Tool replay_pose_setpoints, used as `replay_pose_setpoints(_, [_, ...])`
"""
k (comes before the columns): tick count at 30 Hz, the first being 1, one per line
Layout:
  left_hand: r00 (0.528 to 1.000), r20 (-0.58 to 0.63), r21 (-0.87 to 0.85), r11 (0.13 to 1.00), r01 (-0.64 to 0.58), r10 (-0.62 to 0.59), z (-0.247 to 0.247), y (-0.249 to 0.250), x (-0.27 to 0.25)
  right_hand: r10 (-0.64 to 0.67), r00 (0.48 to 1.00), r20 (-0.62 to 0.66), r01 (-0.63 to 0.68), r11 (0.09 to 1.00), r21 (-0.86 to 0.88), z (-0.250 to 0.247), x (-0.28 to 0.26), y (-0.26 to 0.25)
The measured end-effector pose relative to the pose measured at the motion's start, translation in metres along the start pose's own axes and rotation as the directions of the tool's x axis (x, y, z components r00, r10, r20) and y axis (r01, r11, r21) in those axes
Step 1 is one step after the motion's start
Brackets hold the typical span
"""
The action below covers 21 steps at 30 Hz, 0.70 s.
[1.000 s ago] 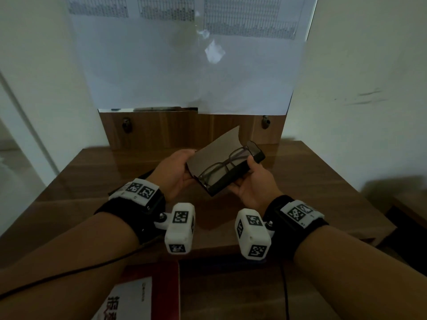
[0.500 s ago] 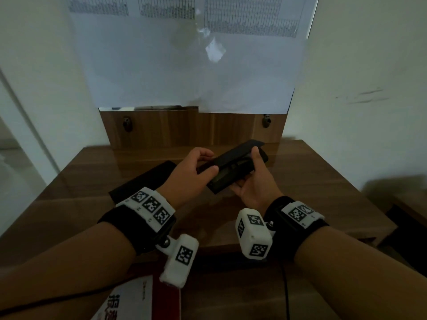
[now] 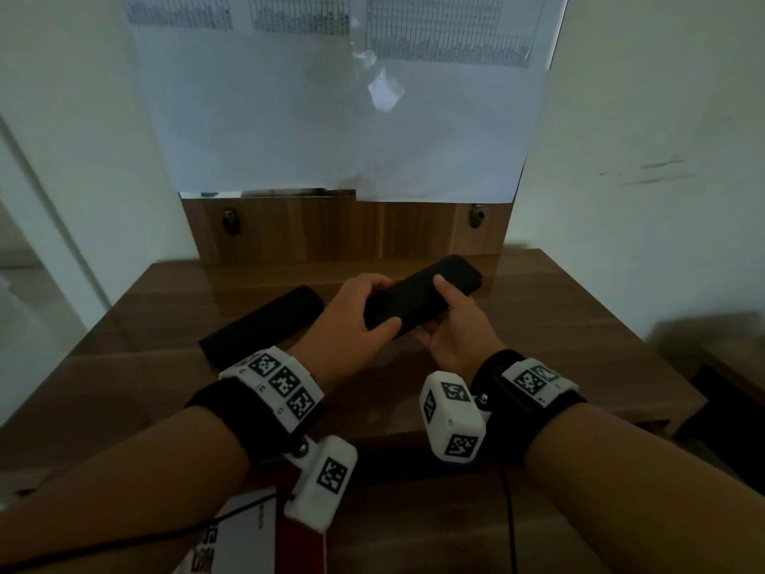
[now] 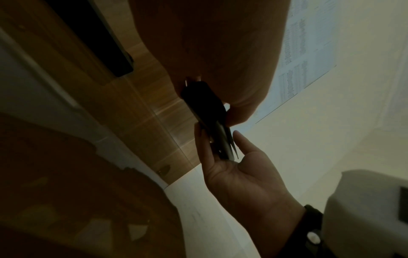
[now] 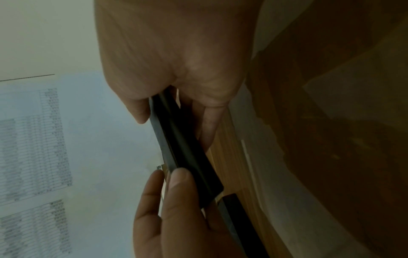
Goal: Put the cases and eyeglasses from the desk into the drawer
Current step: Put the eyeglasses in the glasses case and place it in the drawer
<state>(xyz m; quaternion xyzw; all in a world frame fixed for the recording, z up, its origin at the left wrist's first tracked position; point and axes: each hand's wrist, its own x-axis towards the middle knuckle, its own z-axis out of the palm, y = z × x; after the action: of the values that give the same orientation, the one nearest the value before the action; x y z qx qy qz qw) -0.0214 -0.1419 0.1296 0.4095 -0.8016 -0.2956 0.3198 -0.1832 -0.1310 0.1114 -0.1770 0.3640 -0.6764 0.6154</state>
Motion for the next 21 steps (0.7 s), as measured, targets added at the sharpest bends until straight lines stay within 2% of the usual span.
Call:
replay_pose_setpoints(4, [0.998,-0.010,-0.030,0.998,0.056,-0.056,0.000,0.001,-0.003,-0.020,1.000,-0.015,0.020,1.000,0.003,0.001,-0.005,-0.001])
replay_pose_setpoints(8, [0.964,-0.020,-0.241,0.937,0.252,-0.264,-0.003,0.008,-0.004,-0.065,0.998,-0.022,0.065,0.998,-0.005,0.003,-0.012,-0.004])
replay_pose_setpoints(10, [0.913,0.041,-0.377,0.840,0.391,-0.406,-0.003,0.011,-0.006,-0.085,0.996,-0.032,0.084,0.996,-0.006,0.003,-0.015,-0.006])
replay_pose_setpoints(11, [0.876,0.101,-0.473,0.752,0.460,-0.472,-0.001,0.013,-0.007,-0.094,0.995,-0.039,0.093,0.996,-0.009,0.004,-0.017,-0.007])
replay_pose_setpoints(13, [0.817,0.214,-0.639,0.557,0.531,-0.535,0.002,0.017,-0.011,-0.110,0.993,-0.049,0.109,0.994,-0.018,0.005,-0.021,-0.010])
replay_pose_setpoints(14, [0.810,0.242,-0.672,0.509,0.537,-0.535,0.003,0.021,-0.014,-0.116,0.992,-0.050,0.115,0.993,-0.021,0.006,-0.024,-0.011])
replay_pose_setpoints(16, [0.817,0.249,-0.687,0.500,0.527,-0.519,0.004,0.026,-0.019,-0.125,0.991,-0.043,0.123,0.992,-0.032,0.006,-0.030,-0.012])
replay_pose_setpoints(19, [0.841,0.214,-0.681,0.541,0.493,-0.497,0.004,0.030,-0.026,-0.141,0.988,-0.056,0.137,0.988,-0.071,0.006,-0.041,-0.016])
replay_pose_setpoints(21, [0.839,0.196,-0.673,0.553,0.492,-0.508,0.002,0.031,-0.031,-0.152,0.985,-0.085,0.143,0.985,-0.098,0.006,-0.048,-0.021])
